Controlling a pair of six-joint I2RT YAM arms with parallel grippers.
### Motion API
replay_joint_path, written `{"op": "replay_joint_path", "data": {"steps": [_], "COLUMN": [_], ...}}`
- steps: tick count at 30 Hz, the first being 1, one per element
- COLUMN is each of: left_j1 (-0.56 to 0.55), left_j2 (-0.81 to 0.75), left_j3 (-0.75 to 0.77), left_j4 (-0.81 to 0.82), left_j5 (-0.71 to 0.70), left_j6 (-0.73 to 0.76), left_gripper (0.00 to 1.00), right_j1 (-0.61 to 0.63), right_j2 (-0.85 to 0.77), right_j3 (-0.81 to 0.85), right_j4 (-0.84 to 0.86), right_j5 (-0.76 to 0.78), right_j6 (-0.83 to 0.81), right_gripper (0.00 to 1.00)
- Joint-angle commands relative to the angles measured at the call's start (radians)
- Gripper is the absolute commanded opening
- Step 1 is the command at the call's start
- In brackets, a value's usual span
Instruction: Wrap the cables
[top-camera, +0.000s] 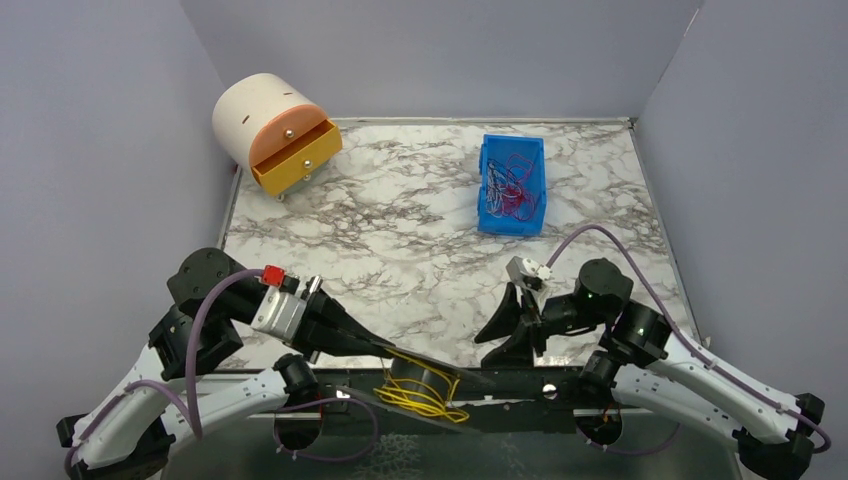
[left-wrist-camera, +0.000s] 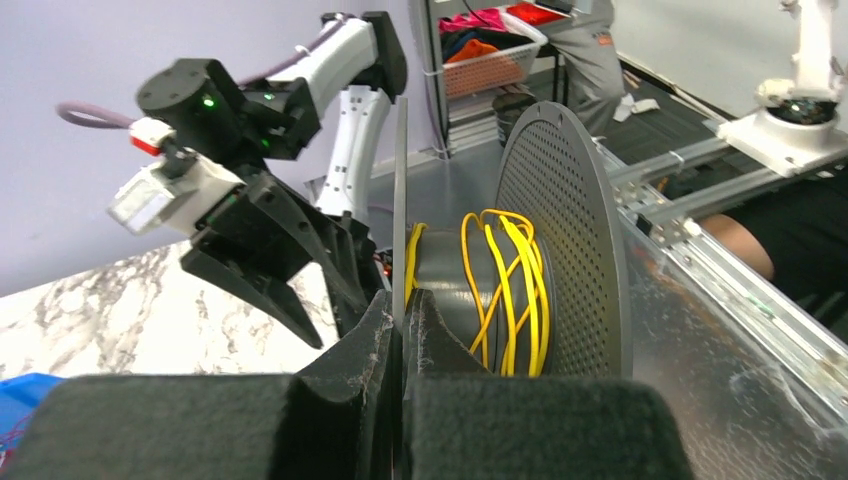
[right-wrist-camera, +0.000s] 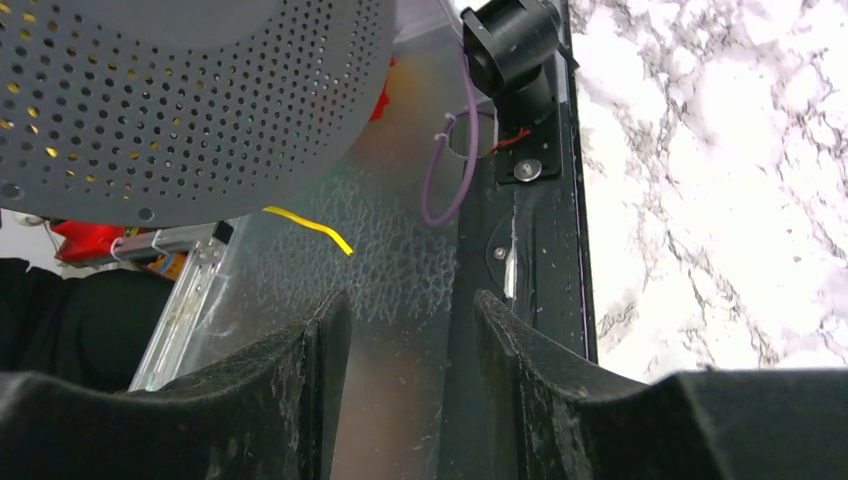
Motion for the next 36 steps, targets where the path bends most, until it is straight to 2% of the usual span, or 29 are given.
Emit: {"op": "replay_joint_path", "data": {"steps": [1, 6, 13, 17, 25, 36], "left_j1": [-0.004, -0.004, -0.004, -0.003, -0.004, -0.004], "left_j2": [0.011, 0.011, 0.009, 0.002, 0.0, 0.004], "left_j3": [-0.004, -0.041, -0.045, -0.045, -0.05, -0.055], "left_j4": [0.184, 0.256, 0.274, 0.274, 0.273, 0.278], "left_j5": [-0.103, -0.133, -0.131, -0.133, -0.131, -0.138], "left_j6": [-0.05, -0.077, -0.094, -0.096, -0.094, -0.092], "left_gripper": [0.0, 0.0, 0.0, 0.0, 0.0, 0.0], "right_j1": [0.006, 0.006, 0.006, 0.006, 0.006, 0.006], "right_j2": [-0.002, 0.002, -0.037, -0.015, -0.001, 0.03], "right_j3": [-0.061, -0.133, -0.254, -0.292, -0.293, -0.273], "right_j4": [0.223, 0.42, 0.671, 0.814, 0.872, 0.841], "right_j5": [-0.087, -0.122, -0.044, -0.089, -0.095, -0.182], "right_j6": [0.028, 0.046, 0.038, 0.071, 0.092, 0.097], "right_gripper": [0.52, 0.53, 0.56, 0.56, 0.54, 0.46]}}
